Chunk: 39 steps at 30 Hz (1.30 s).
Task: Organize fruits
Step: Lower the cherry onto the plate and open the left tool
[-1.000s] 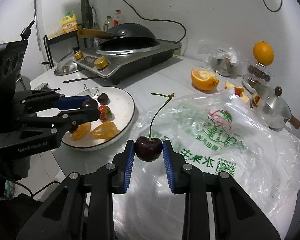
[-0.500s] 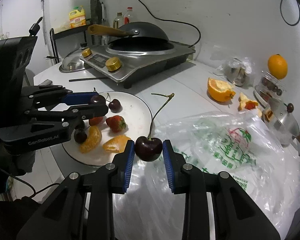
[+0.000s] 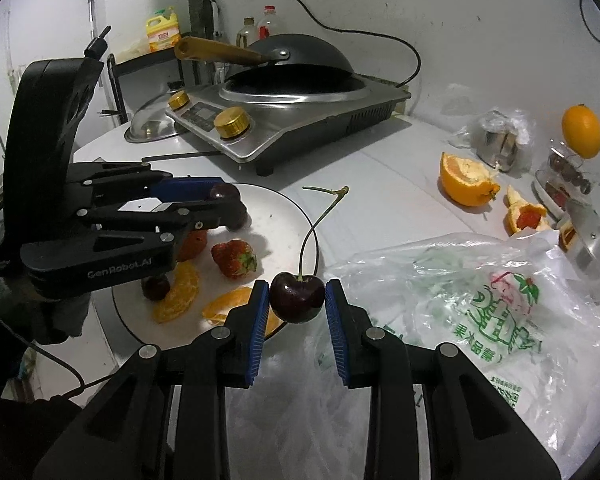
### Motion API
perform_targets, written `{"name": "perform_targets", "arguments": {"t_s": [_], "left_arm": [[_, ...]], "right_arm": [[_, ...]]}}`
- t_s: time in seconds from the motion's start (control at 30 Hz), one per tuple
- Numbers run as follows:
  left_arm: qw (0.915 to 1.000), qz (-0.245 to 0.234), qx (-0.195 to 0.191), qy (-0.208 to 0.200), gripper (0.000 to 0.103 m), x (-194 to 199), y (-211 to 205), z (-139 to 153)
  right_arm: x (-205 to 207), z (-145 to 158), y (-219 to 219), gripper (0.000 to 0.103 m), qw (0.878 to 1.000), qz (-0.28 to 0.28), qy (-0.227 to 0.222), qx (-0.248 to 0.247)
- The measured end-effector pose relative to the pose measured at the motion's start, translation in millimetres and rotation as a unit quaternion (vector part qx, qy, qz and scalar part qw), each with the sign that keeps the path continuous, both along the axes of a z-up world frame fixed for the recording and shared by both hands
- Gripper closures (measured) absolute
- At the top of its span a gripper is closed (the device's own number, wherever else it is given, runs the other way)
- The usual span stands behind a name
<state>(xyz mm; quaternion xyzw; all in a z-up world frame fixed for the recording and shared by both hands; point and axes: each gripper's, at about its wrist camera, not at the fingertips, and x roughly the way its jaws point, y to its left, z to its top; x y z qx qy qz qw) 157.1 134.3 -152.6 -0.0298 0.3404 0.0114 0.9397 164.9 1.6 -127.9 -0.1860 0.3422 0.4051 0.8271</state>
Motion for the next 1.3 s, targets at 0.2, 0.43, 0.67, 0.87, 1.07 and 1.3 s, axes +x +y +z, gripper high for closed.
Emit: {"name": "perform_targets", "arguments": {"t_s": [0.2, 0.43, 0.67, 0.87, 1.07, 1.3], "left_arm": [[0.9999, -0.001, -0.001, 0.012, 0.074, 15.3, -1.3, -7.0], [0.9994, 0.006, -0.013, 0.03, 0.072, 24.6, -0.5, -12.9], [0.9998, 0.003, -0.008, 0.02, 0.068, 19.7, -2.5, -8.1], [0.9999, 0.011, -0.006, 0.01, 0.068, 0.4, 3.9, -2.4], [0.9996, 0.022, -0.017, -0.003, 0.068, -22.8, 15.3, 0.6], [0.999, 0.034, -0.027, -0.013, 0.062, -37.7, 28.0, -1.0]], "right_arm": [[11.6, -1.5, 0.1, 0.072, 1.0, 0.004, 0.009, 0.014], [17.2, -3.2, 2.9, 0.072, 1.0, 0.009, 0.01, 0.013], [15.0, -2.7, 6.5, 0.072, 1.0, 0.009, 0.006, 0.007], [10.7, -0.6, 16.2, 0.072, 1.0, 0.014, -0.002, -0.003], [9.6, -3.6, 30.2, 0.072, 1.0, 0.017, -0.003, -0.021], [9.9, -10.7, 49.9, 0.072, 0.999, 0.018, -0.003, -0.041]]}}
